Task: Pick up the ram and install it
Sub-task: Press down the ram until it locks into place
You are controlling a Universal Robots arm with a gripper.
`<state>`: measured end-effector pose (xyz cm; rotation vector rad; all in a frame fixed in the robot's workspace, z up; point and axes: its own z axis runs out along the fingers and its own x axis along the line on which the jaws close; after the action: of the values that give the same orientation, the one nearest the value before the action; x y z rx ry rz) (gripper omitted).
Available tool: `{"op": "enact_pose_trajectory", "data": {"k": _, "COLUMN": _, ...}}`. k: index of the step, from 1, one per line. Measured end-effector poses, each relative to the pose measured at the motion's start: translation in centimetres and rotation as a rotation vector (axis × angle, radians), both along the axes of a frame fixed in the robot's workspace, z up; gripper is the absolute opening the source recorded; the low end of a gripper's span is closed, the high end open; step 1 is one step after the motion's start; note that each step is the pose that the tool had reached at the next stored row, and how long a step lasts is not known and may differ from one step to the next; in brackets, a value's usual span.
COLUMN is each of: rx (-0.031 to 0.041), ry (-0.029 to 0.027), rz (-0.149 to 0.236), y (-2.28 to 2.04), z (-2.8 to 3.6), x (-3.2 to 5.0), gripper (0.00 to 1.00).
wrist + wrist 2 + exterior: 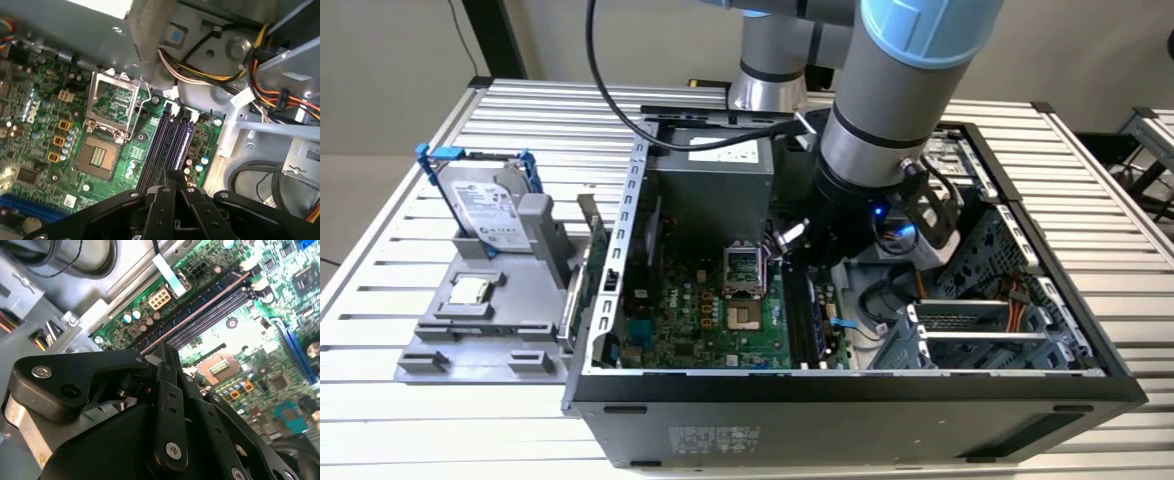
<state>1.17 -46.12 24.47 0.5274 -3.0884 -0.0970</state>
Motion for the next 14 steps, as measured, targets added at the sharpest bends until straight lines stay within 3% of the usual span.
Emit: {"op": "enact_pose_trajectory", "data": {"k": 14, "rx": 0.0, "ry": -0.0004, "rz": 0.19, "y": 0.0, "z": 0.0, "x": 0.5, "gripper": 0.0}}
